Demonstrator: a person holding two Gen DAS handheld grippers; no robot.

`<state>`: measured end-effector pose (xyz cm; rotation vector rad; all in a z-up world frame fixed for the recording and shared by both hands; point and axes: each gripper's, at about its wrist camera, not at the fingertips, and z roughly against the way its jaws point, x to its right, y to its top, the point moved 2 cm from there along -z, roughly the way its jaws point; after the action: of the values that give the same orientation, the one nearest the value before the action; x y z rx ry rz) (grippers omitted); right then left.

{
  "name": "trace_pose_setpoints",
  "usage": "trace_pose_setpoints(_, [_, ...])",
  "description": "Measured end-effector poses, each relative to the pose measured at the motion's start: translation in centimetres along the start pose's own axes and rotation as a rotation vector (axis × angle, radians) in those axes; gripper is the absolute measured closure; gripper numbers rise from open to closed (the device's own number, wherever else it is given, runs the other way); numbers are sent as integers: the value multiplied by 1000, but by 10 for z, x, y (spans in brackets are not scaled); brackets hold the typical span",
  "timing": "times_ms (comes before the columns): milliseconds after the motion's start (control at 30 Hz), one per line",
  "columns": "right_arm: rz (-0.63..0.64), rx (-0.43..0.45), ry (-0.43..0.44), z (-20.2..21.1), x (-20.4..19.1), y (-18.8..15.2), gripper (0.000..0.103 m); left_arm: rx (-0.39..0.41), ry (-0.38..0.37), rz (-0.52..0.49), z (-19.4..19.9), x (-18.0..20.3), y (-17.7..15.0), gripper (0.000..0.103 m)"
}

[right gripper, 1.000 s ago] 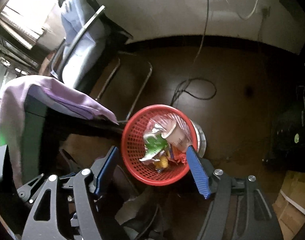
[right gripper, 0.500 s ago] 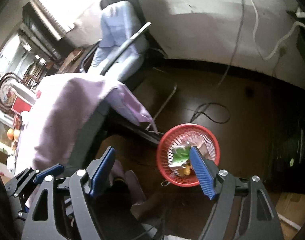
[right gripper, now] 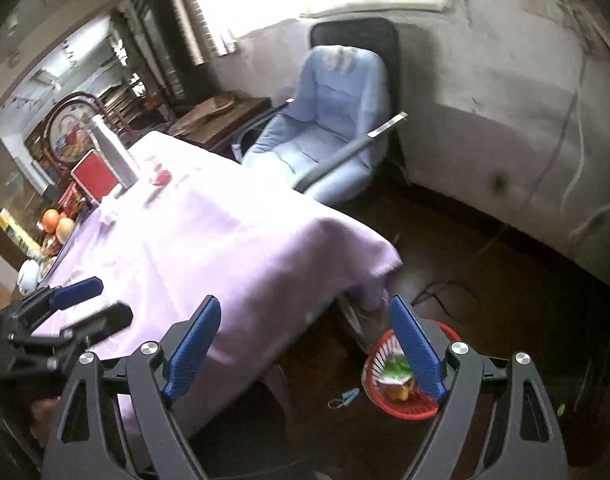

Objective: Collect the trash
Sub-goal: 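Raise both open tools from the basket and move them over the table, then grasp the clear cup of red paper with the right tool and lift it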

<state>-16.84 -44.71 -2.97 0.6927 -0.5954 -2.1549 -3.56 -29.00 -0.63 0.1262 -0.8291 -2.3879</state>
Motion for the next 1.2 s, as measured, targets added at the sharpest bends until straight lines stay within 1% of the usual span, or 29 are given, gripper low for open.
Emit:
trace_pose_setpoints(267, [76,-7,65,-14,-59,24,18,40,30,166,23,-77,18,20])
trace_pose_setpoints(367, [112,-10,91,-18,-84,36,18,55,57,239,30,-108,27,20])
trace_pose_setpoints(533, [165,5,115,-26,-119,59,18,64,107,290,35,-149,41,20])
trace_pose_setpoints(700, [223,6,139,-38,-154,85,18,83,110,390,42,-193,51,20])
trace_pose_setpoints(833, [273,16,162,-53,-187,111,17,97,157,420,48,-224,62,20])
trace_pose_setpoints(933, [318,19,159,-74,-214,129,13,99,184,440,42,-248,70,20])
trace_pose_setpoints(1000, [351,8,166,-92,-230,137,13,85,200,455,33,-265,74,20])
trace_pose_setpoints(1133, [415,-61,149,-147,-262,145,13,29,214,453,4,-291,80,20])
trace_pose_setpoints(1200, [447,-89,106,-175,-275,147,13,3,220,478,-9,-306,79,20])
